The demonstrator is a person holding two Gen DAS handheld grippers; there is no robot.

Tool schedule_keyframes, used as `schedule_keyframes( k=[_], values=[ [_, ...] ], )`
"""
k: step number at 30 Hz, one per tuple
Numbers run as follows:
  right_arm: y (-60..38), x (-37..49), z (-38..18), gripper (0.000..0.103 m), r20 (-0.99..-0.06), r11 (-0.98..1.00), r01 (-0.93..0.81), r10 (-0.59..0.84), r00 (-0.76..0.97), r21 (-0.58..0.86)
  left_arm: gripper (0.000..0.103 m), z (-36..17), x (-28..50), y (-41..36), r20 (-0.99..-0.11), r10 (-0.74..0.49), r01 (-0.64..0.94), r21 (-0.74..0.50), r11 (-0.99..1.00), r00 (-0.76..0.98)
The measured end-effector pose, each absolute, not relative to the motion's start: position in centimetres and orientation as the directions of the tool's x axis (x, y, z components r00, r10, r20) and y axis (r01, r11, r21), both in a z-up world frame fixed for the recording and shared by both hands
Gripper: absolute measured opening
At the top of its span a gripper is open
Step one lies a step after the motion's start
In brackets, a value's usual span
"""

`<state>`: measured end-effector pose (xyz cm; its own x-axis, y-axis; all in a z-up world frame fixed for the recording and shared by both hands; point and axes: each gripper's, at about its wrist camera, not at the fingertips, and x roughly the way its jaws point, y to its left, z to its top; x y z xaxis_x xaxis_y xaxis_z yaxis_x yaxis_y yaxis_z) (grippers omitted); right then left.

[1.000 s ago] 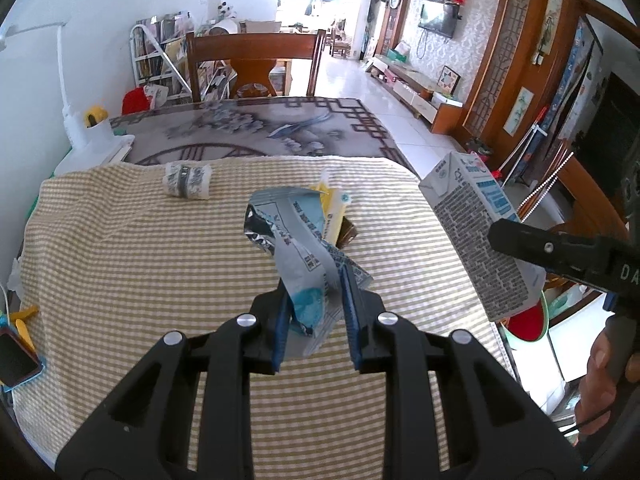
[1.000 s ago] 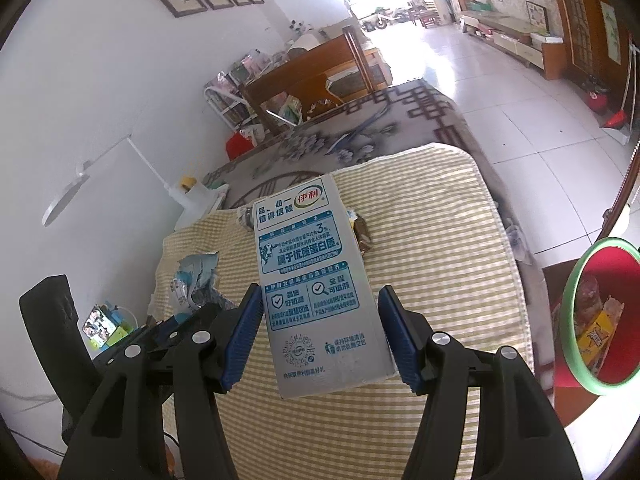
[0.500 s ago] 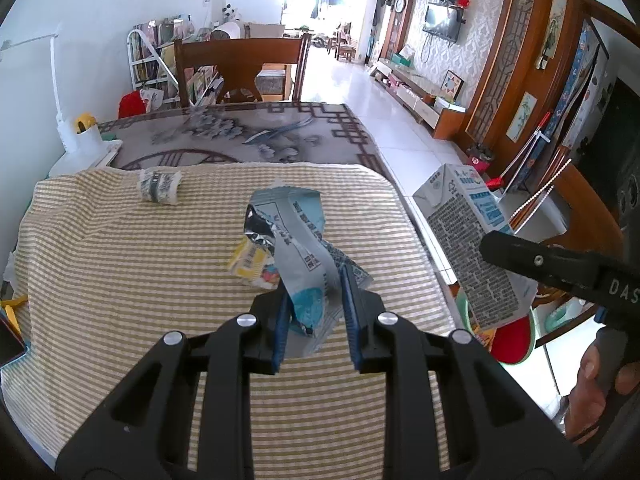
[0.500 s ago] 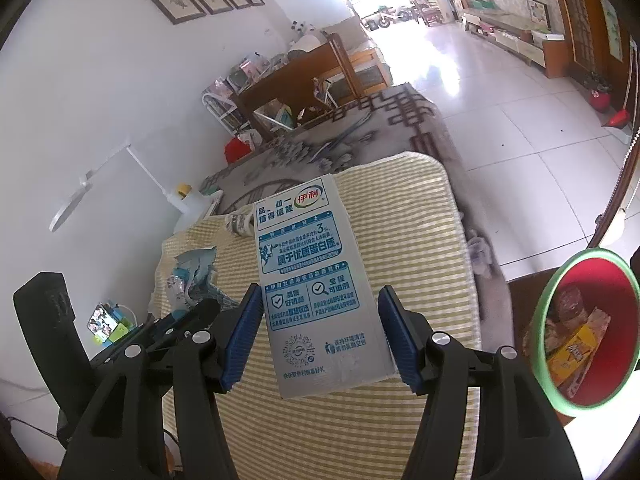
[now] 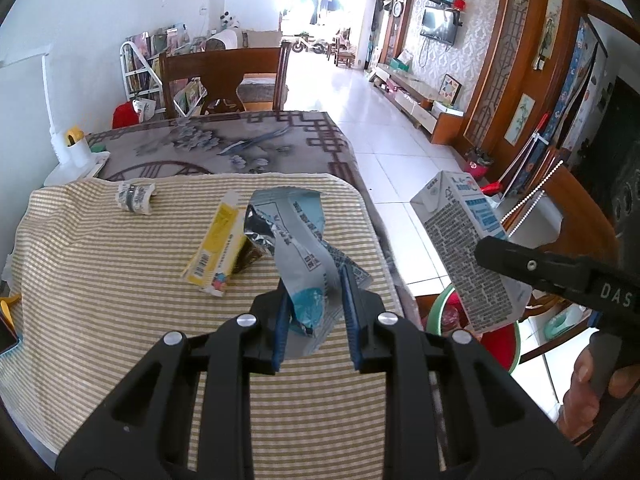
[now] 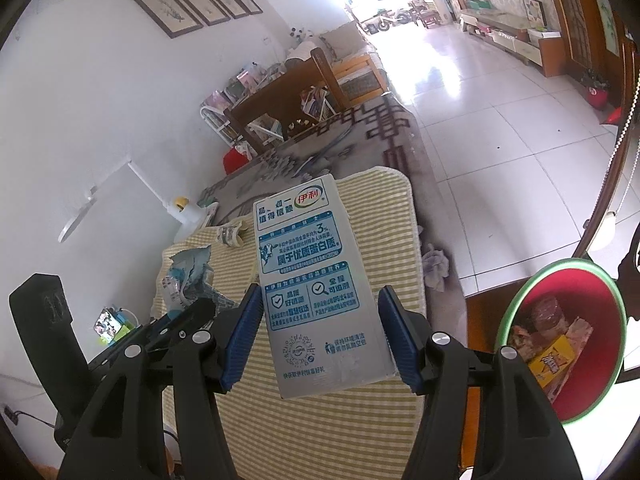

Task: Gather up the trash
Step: 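Carry the milk carton and blue-white wrapper over the red bin with both tools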

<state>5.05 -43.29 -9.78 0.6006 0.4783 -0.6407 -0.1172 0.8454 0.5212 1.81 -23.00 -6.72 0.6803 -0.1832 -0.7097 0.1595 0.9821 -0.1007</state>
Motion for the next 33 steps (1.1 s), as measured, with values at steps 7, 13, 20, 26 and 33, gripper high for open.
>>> schedule_keyframes(
  k=[7, 13, 20, 26, 33],
  values=[
    [-46.3, 4.4, -9.7, 0.058, -0.637, 0.842, -0.105, 0.475, 0.607, 0.529, 0.023, -6.5, 1.6, -25.9, -0.709, -0.189, 0.169, -0.099, 0.981, 0.68],
    [-48.8, 3.8, -9.8, 0.058, -0.631, 0.838, -0.08, 0.465, 0.621, 0.539, 0.023, -6.3, 1.4, -28.6, -0.706, -0.199, 0.193, -0.09, 0.977, 0.679],
    [-51.8, 2.5, -10.0, 0.058, -0.628, 0.836, -0.038, 0.44, 0.642, 0.547, 0.023, -6.2, 1.1, -31.6, -0.707, -0.226, 0.237, -0.085, 0.968, 0.67],
    [-54.8, 1.2, -10.4, 0.058, -0.637, 0.836, 0.029, 0.394, 0.662, 0.547, 0.023, -6.7, 1.0, -34.8, -0.716, -0.271, 0.296, -0.094, 0.95, 0.644],
    [-58.9, -0.9, -11.3, 0.058, -0.657, 0.827, 0.13, 0.328, 0.679, 0.547, 0.023, -7.8, 1.3, -39.0, -0.736, -0.345, 0.386, -0.123, 0.914, 0.582]
  ],
)
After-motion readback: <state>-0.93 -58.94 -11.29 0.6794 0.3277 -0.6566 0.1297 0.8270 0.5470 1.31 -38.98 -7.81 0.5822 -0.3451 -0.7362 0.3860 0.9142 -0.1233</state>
